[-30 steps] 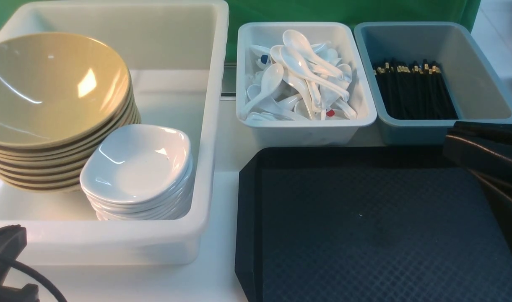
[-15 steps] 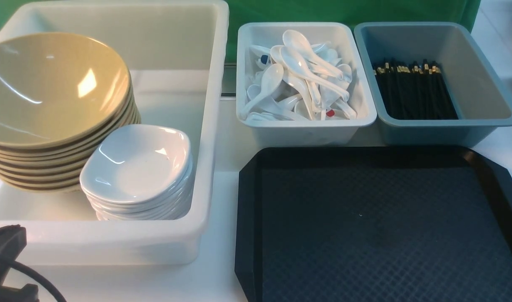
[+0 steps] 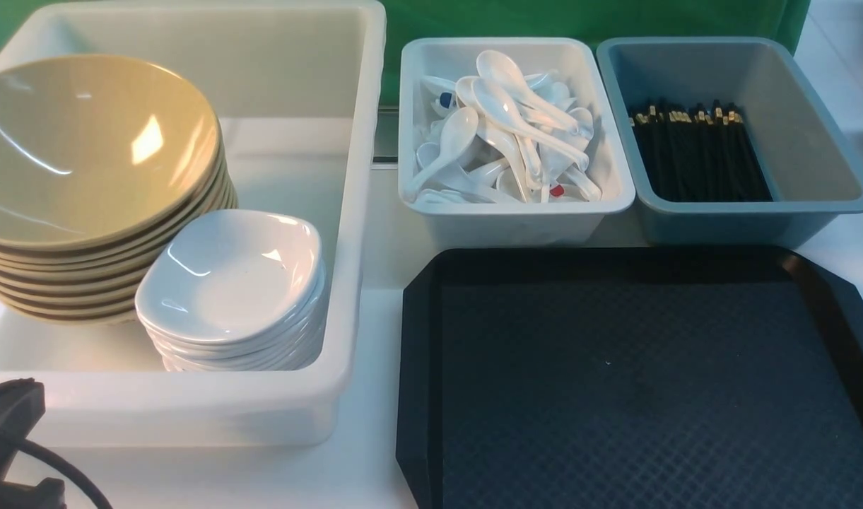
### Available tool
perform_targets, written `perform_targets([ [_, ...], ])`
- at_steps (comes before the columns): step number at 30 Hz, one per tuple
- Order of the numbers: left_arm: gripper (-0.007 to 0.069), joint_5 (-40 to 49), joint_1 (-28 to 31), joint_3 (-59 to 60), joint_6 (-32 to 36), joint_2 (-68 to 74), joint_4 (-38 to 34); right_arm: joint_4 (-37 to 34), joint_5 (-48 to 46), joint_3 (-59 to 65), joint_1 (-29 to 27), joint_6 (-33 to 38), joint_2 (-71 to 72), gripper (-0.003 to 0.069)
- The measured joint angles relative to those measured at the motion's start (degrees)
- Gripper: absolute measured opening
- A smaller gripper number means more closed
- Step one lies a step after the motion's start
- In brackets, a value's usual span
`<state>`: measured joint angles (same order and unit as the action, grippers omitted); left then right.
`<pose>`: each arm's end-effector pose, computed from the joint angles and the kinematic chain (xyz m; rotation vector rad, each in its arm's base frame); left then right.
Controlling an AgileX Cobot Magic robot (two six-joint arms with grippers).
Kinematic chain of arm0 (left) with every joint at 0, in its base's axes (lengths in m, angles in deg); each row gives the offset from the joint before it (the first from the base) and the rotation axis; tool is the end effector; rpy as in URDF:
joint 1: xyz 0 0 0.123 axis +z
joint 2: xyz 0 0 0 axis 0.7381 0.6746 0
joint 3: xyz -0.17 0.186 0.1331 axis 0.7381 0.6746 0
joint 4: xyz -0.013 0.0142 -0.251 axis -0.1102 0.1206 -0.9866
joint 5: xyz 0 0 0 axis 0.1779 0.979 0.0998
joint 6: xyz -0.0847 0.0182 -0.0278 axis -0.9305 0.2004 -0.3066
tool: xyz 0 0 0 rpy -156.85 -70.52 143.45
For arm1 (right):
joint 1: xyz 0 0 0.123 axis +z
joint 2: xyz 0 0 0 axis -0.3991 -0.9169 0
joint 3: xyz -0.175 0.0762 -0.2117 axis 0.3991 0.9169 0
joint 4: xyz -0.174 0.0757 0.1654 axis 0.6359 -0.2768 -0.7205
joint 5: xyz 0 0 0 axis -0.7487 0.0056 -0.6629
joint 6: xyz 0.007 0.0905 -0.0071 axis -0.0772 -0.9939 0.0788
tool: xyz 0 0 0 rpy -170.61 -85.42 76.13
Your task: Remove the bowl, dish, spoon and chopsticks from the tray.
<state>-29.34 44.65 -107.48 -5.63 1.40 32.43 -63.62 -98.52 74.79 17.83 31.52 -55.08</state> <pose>0.0773 -0.0088 0.2699 0.1577 2.0609 -0.0422 0.0532 -0.0099 0.1759 0.1586 1.8089 -0.0907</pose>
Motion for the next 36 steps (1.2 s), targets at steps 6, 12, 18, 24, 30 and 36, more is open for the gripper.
perform_targets([
  [6,-0.0014,0.0,0.0,0.0,0.0,0.0,0.0,0.0,-0.1,0.0,0.0,0.1,0.0,0.0031],
  [12,-0.0015,0.0,0.0,0.0,0.0,0.0,0.0,0.0,-0.1,0.0,0.0,0.1,0.0,0.0034],
  [18,-0.0015,0.0,0.0,0.0,0.0,0.0,0.0,0.0,-0.1,0.0,0.0,0.1,0.0,0.0034],
  [24,-0.0015,-0.1,0.0,0.0,0.0,0.0,0.0,0.0,-0.1,0.0,0.0,0.1,0.0,0.0036],
  [30,-0.0015,-1.9,0.0,3.3,0.0,-1.8,2.1,0.0,-0.1,0.0,0.0,0.1,0.0,0.0041],
  [36,-0.0015,-8.8,0.6,13.2,-0.1,-10.6,6.5,0.1,-0.1,0.0,0.0,0.1,0.0,0.0043],
])
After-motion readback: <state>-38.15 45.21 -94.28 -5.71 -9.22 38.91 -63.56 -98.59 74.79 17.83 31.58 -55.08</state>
